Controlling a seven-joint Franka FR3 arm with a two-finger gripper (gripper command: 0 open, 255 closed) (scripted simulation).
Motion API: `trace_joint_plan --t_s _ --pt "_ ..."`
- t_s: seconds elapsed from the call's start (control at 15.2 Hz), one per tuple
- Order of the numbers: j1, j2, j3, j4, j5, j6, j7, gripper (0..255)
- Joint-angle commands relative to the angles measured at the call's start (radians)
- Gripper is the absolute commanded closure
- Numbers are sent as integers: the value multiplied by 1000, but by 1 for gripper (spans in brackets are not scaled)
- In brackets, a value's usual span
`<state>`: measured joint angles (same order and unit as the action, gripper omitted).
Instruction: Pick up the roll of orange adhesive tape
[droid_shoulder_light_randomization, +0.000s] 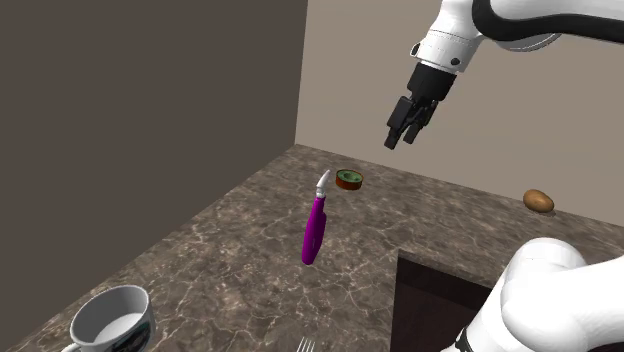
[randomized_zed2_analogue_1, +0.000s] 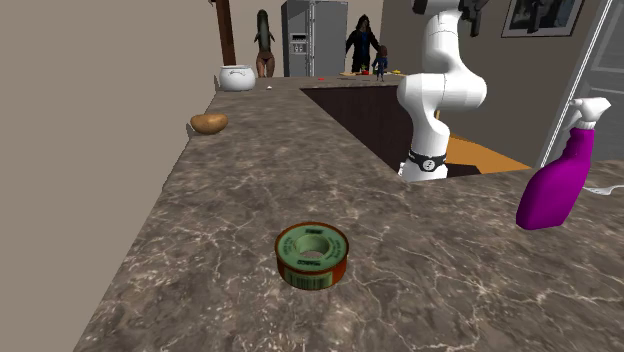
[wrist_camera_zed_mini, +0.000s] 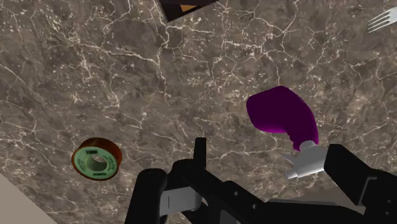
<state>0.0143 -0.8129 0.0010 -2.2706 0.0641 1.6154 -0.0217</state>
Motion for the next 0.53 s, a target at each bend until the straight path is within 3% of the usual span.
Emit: trace_joint_plan --t_s 0.0,0.46 --pt "0 0 0 0 0 0 0 0" --pt "-28 180 -61 -16 -40 166 -63 0"
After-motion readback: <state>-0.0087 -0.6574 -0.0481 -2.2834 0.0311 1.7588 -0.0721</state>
